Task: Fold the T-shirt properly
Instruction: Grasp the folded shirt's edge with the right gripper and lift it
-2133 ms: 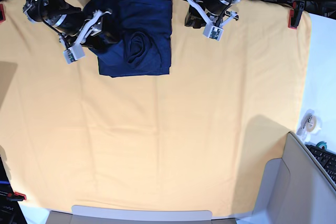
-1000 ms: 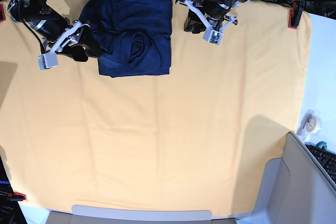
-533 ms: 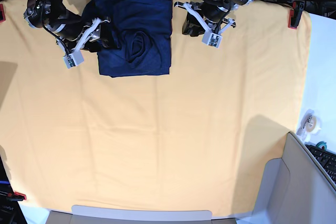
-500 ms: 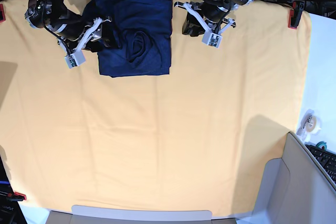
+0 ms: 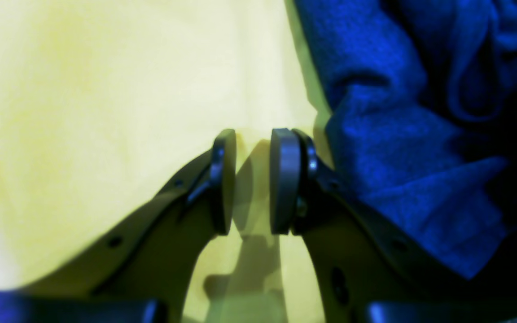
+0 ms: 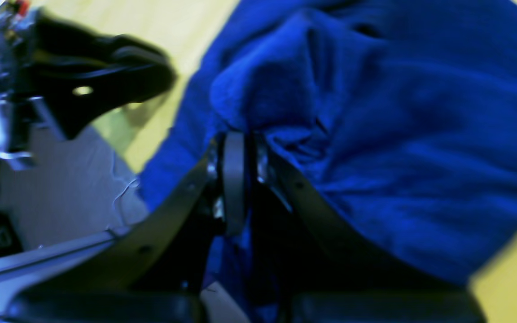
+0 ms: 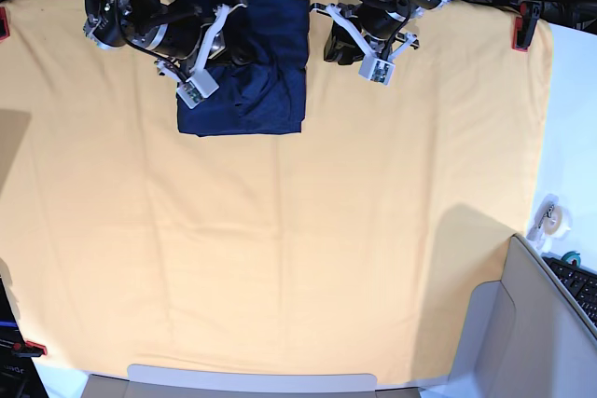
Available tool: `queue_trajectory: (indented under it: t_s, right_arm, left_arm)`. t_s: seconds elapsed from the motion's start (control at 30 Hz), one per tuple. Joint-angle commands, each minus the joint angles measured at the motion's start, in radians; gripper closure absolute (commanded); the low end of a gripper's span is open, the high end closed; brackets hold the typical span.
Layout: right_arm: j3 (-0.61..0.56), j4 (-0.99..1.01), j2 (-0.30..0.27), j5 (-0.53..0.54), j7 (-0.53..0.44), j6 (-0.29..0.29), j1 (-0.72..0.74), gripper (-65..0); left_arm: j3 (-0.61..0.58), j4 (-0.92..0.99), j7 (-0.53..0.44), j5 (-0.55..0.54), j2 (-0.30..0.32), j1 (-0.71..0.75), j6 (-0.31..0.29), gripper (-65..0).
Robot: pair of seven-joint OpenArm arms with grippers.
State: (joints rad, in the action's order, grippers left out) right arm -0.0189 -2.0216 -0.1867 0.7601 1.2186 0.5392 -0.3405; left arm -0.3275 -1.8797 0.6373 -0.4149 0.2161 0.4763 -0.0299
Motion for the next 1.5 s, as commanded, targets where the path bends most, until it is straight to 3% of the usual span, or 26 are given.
queue_trajectory:
  t_s: [0.0, 0.17, 0.53, 0.83, 1.47]
  right_arm:
    - [-0.026, -0.021, -0.009, 0.023, -0.02, 0.008, 0.008, -0.5]
    - [-0.126, -0.021, -0.014, 0.023, -0.02, 0.005, 0.034, -0.5]
    - [-0.261, -0.018, -0.087, 0.019, -0.02, 0.003, 0.131, -0.8]
    - [-0.459, -0.018, -0.198, 0.019, -0.02, 0.003, 0.243, -0.9]
    - [-0.507, -0.015, -0.216, 0.017, -0.018, 0.002, 0.288, -1.1]
  left_arm:
    - [0.001, -0.002, 0.029, 0.011, 0.004, 0.006, 0.009, -13.7]
    - [0.003, -0.002, 0.029, 0.011, 0.004, 0.006, 0.009, -13.7]
    - [-0.002, -0.002, 0.029, 0.011, 0.004, 0.006, 0.009, -13.7]
    - [-0.002, -0.002, 0.029, 0.011, 0.004, 0.006, 0.009, -13.7]
    - [-0.002, -0.002, 0.029, 0.011, 0.004, 0.006, 0.011, -13.7]
